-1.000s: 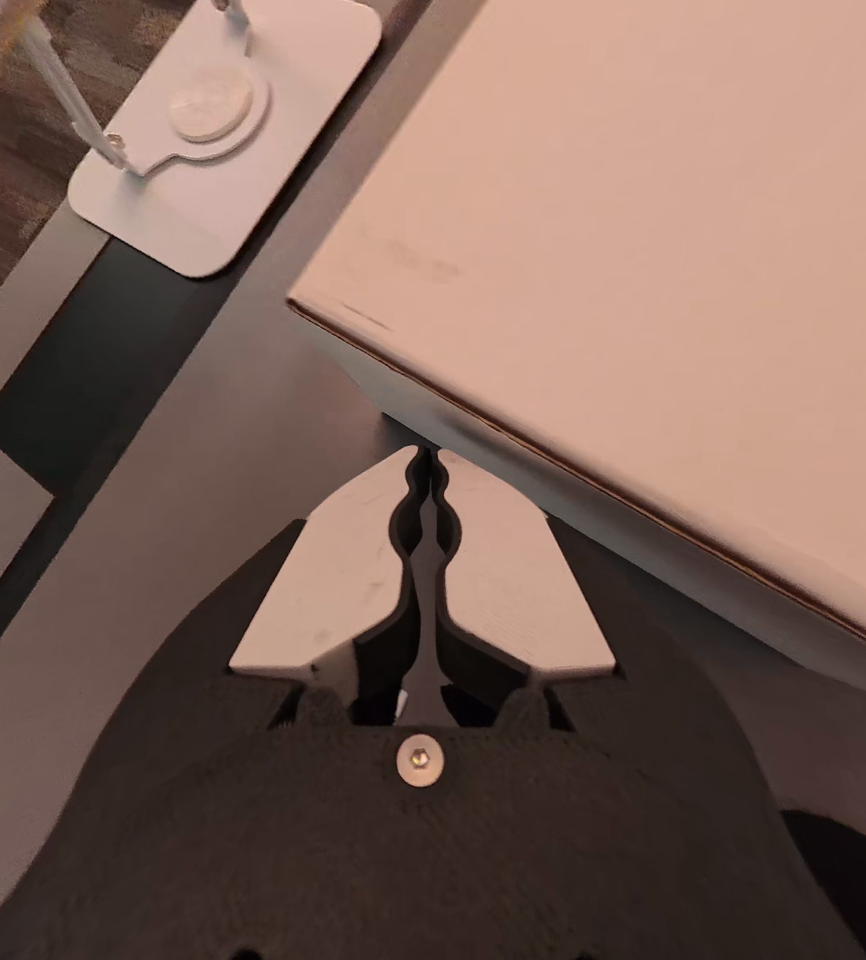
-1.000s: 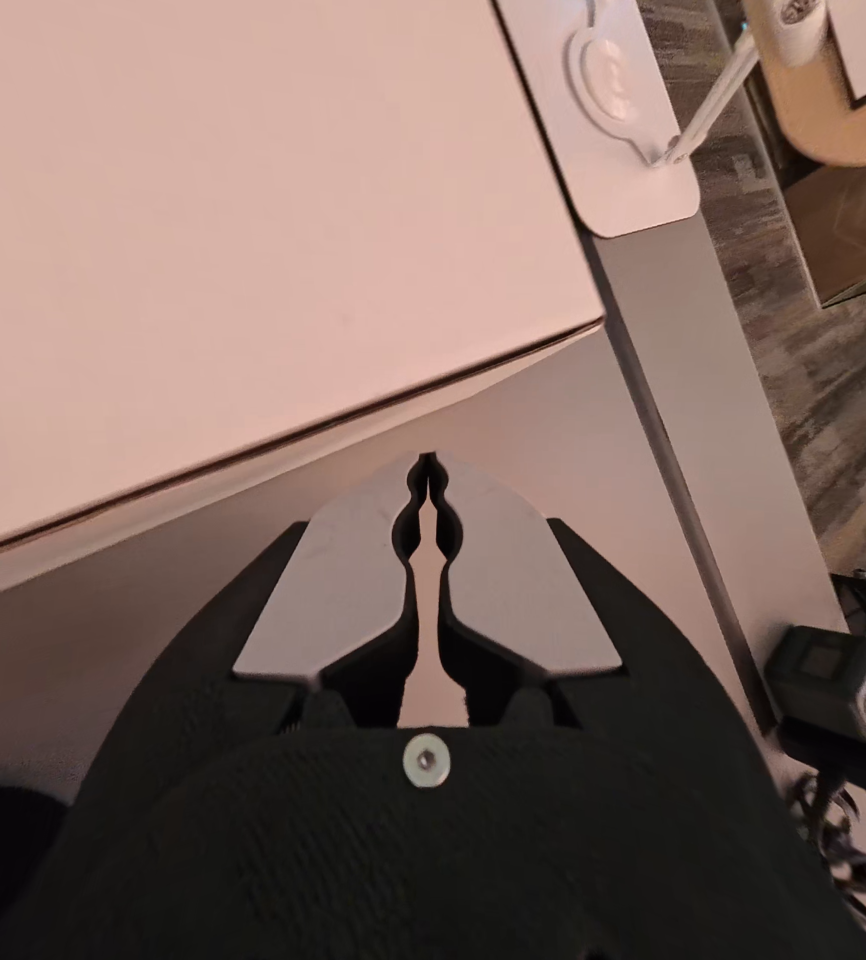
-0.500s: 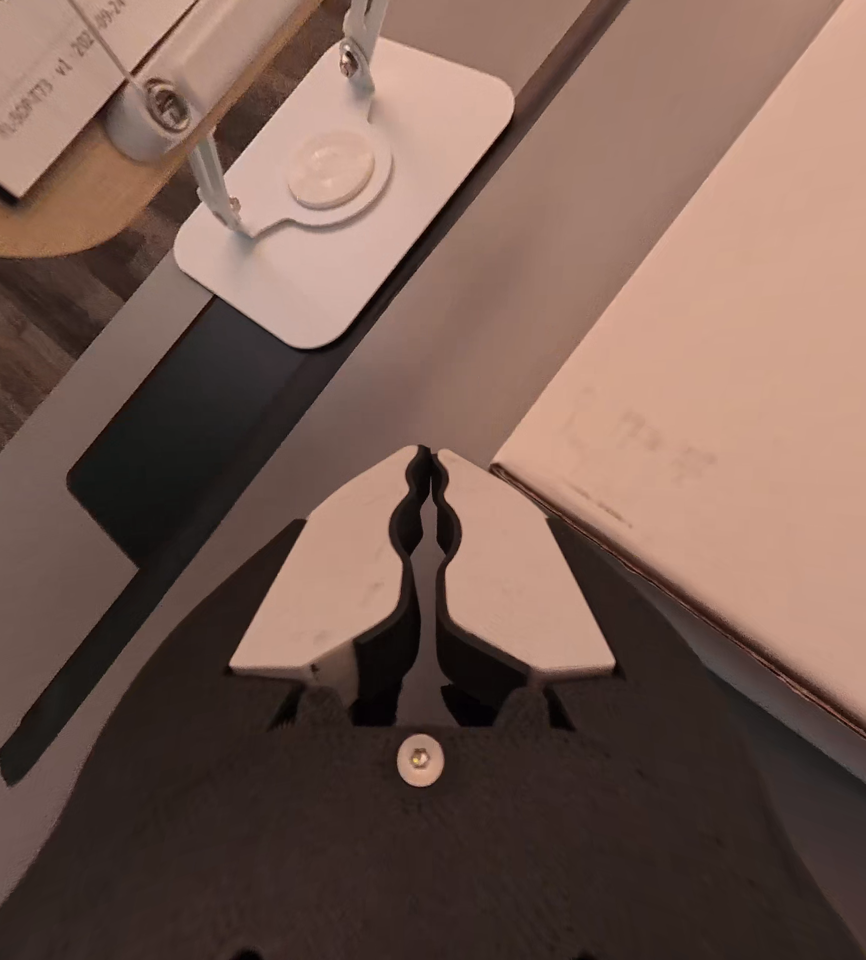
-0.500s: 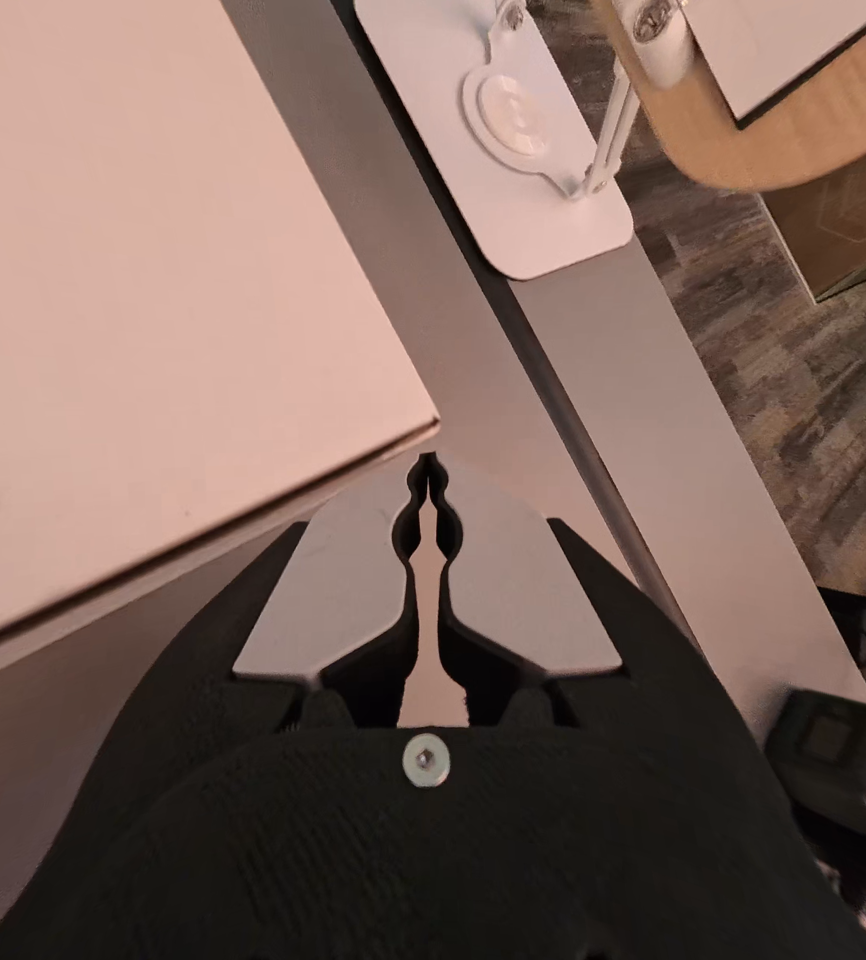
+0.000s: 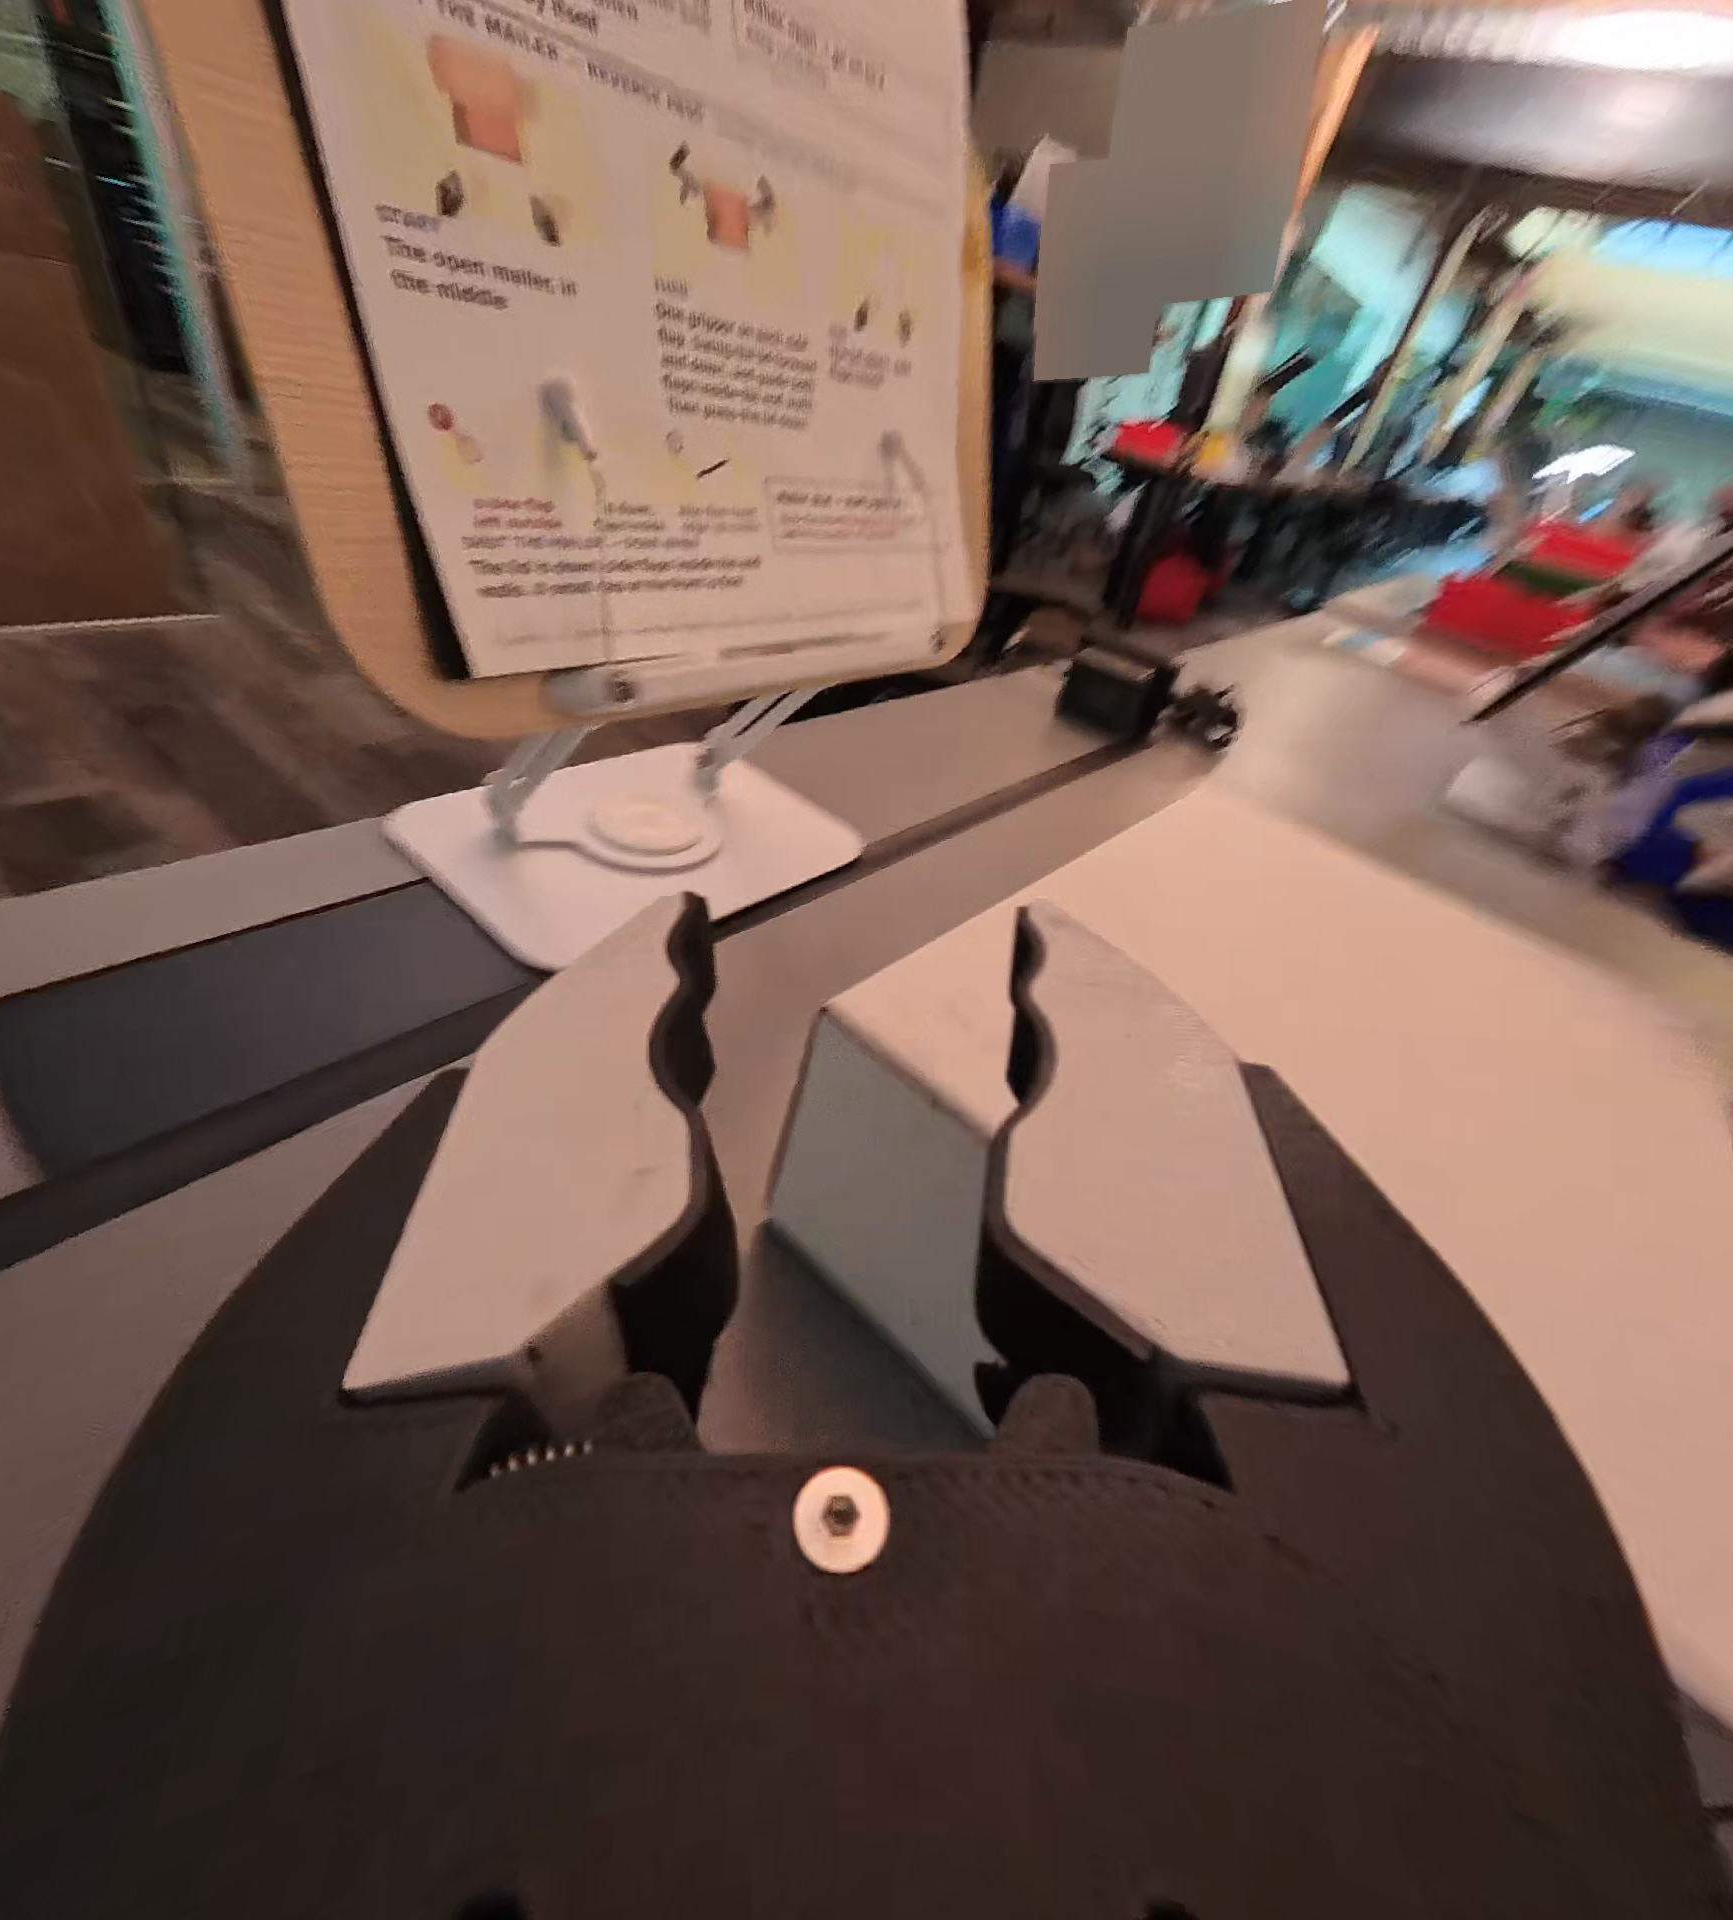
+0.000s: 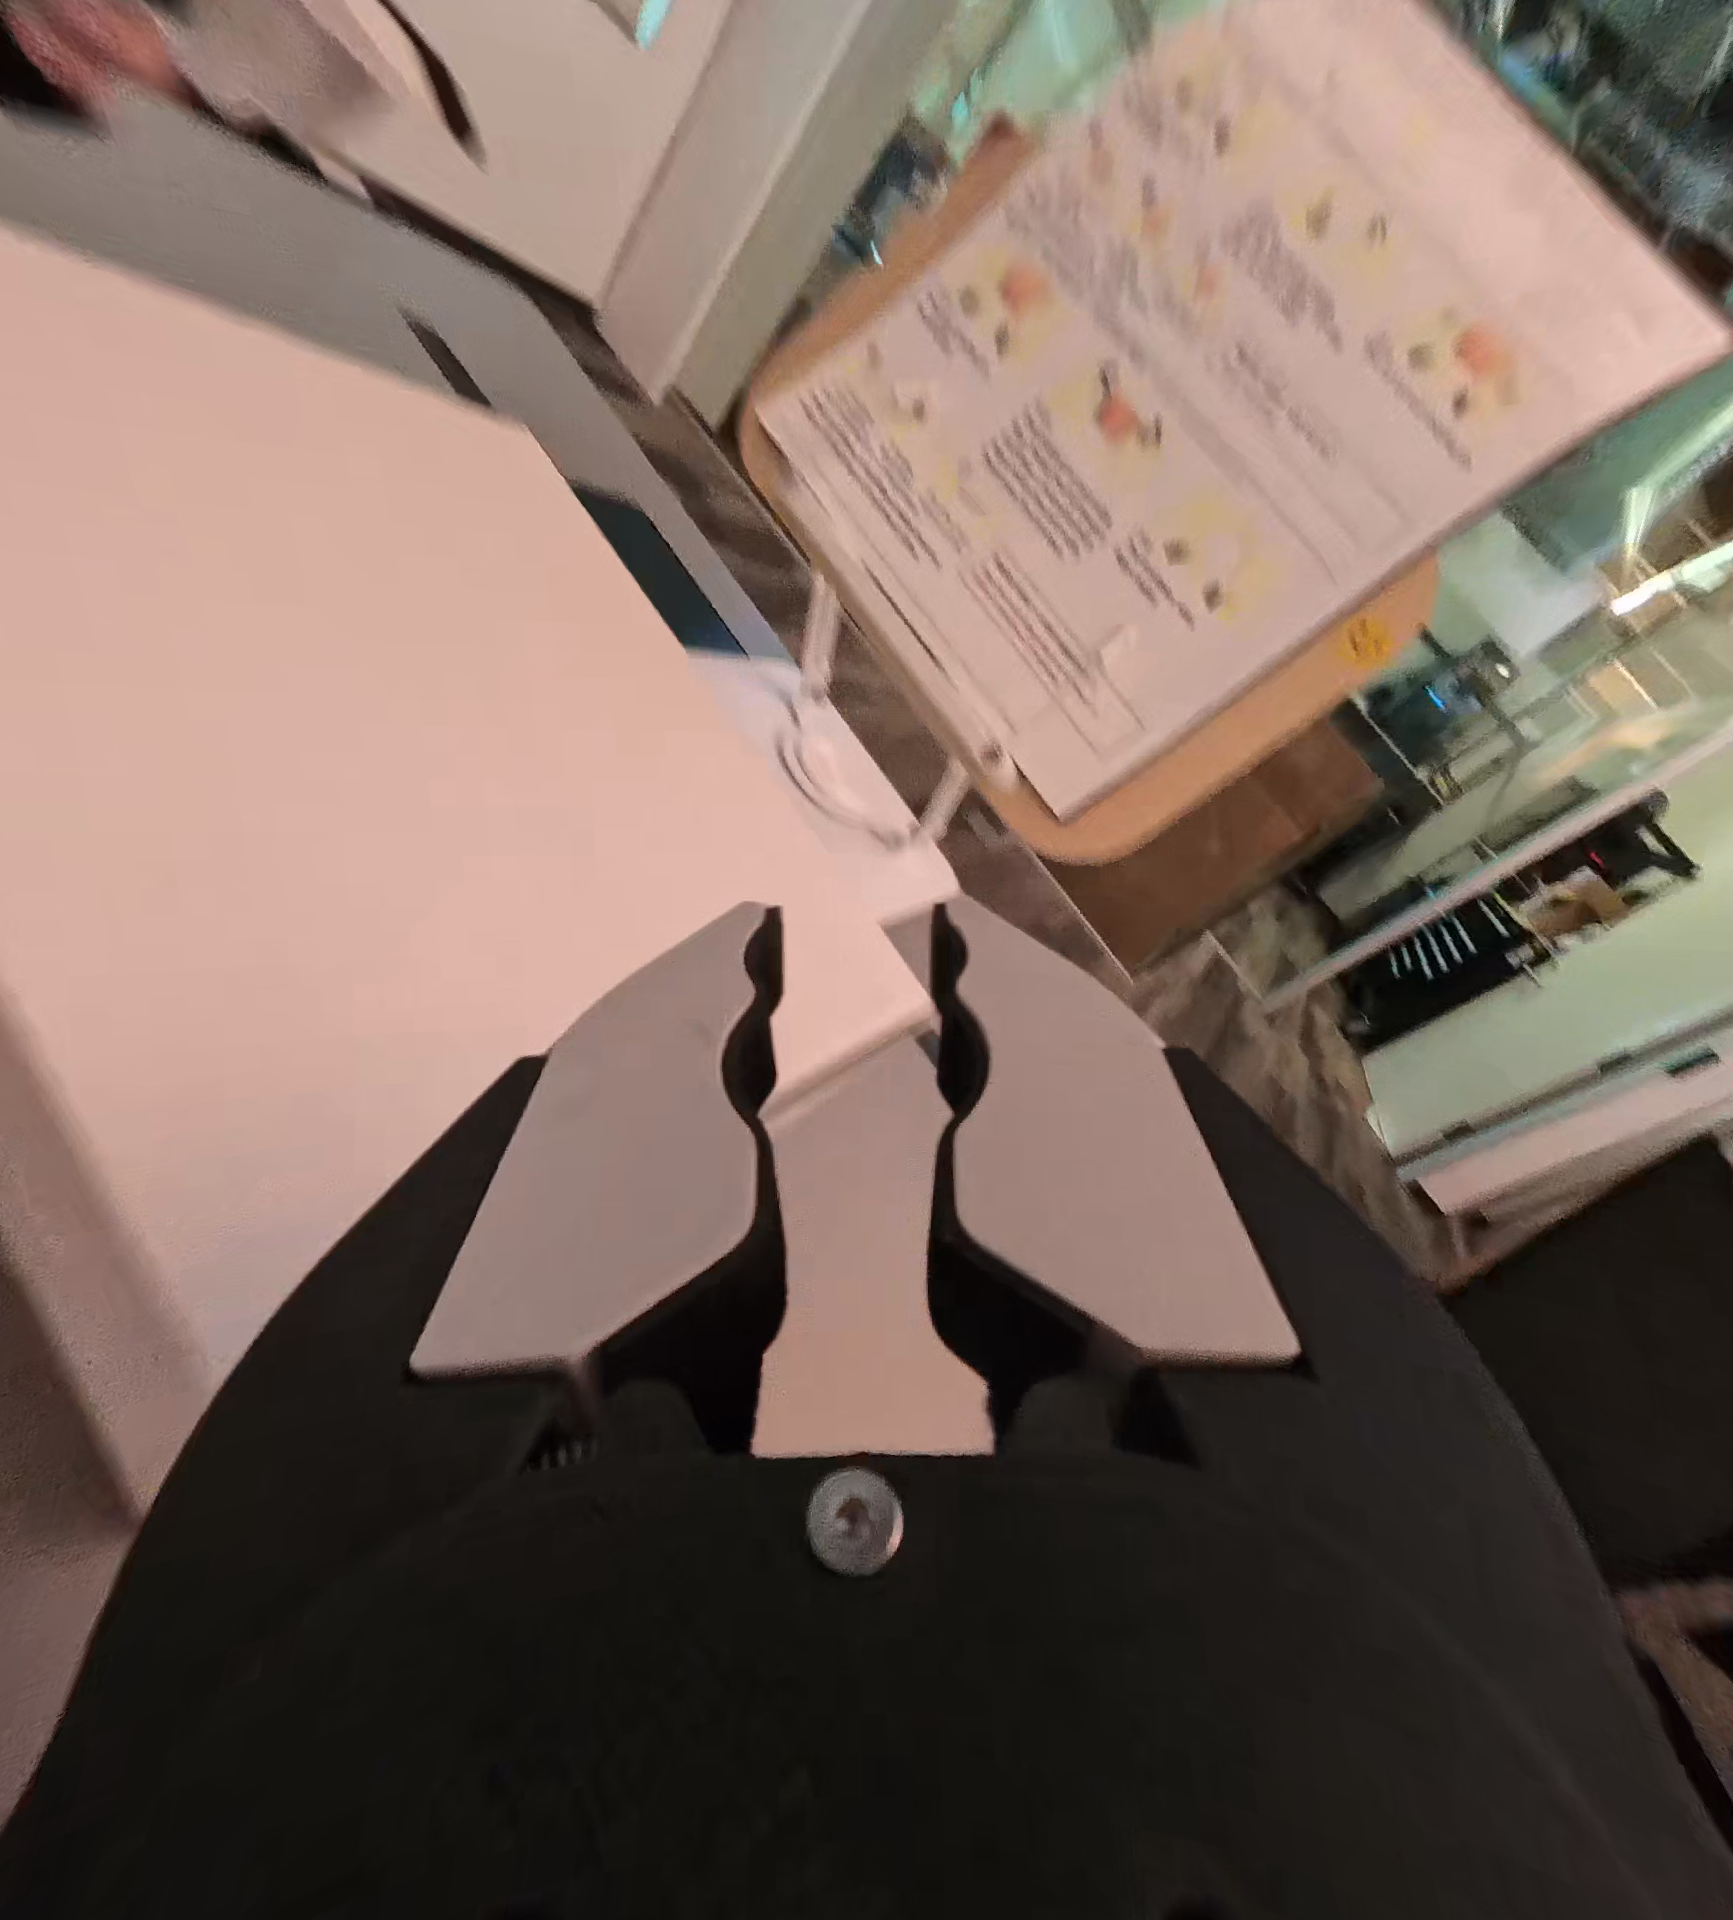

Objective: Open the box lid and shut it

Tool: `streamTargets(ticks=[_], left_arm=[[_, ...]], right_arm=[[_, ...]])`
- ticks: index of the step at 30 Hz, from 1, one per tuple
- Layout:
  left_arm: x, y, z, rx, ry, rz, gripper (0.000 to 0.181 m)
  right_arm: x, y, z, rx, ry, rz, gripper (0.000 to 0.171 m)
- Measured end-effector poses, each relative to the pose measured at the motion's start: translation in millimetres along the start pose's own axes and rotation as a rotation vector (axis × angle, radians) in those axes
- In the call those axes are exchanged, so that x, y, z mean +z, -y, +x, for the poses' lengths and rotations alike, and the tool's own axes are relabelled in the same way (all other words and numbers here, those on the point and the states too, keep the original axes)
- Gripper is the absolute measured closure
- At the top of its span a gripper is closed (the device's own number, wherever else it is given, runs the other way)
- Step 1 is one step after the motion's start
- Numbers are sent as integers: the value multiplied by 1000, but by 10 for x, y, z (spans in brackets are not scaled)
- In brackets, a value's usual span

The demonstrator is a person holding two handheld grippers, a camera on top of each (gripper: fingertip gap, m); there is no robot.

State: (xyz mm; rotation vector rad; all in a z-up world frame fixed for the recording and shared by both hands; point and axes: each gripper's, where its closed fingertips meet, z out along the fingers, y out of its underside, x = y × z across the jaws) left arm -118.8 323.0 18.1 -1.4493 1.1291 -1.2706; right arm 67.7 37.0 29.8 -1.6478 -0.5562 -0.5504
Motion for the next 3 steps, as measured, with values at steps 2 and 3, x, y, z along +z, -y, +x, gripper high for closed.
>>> streamTargets(ticks=[2,3], left_arm=[[99,54,101,-62,-73,28,118],[143,81,187,-60,-115,38,117]], right_arm=[[-71,347,-291,9,47,82,139],[-92,492,-467,4,77,114,139]])
